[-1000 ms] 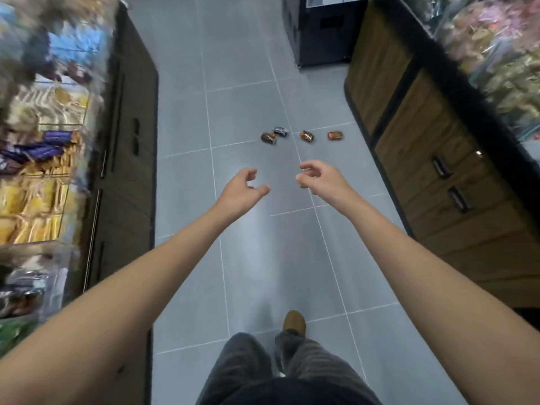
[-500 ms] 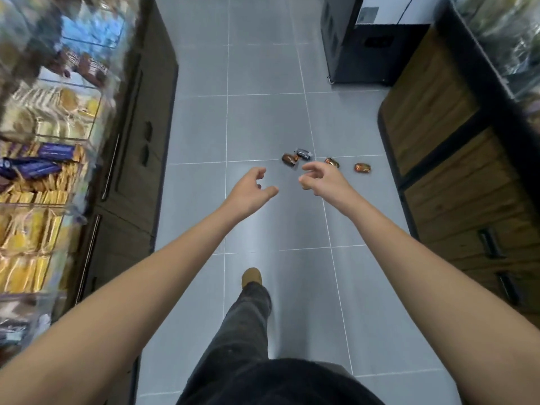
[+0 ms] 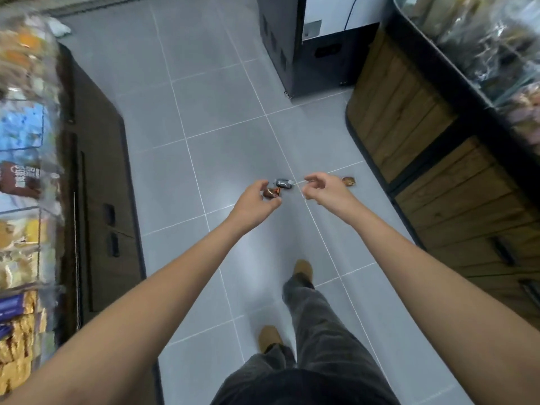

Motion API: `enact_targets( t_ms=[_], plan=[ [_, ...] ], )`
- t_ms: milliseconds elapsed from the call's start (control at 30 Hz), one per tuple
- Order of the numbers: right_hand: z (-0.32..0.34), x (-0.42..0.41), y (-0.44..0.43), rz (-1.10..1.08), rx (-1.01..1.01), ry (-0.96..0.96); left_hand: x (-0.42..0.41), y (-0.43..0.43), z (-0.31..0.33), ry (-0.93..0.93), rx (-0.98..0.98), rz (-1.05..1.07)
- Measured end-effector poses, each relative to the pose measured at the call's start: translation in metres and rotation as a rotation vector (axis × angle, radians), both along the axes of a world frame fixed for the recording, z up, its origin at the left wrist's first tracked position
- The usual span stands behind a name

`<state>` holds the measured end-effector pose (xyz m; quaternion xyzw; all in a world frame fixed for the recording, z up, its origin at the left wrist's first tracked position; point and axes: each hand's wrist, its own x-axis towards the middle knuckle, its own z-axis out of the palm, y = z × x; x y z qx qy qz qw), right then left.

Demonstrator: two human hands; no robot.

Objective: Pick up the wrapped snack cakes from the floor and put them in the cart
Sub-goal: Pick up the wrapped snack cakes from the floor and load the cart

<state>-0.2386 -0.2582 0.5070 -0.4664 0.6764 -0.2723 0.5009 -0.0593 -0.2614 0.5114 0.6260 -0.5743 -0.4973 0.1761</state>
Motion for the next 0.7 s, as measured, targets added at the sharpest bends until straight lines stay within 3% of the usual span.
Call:
enact_targets(
  t_ms=[167,433,700],
  plan=[
    [-0.025,-0.023,-0.095,-0.012,0.019,0.022,-0.019,-0.099,-0.022,-0.046,0.028,-0.061],
    [-0.057,-0.058,-0.251,-0.012,0.136,0.036,-0.050,-0.250,-0.053,-0.071,0.160,0.031],
    [-0.131,-0.061,-0.359,-0.043,0.212,0.027,-0.058,-0.352,-0.135,-0.087,0.280,0.056]
  ],
)
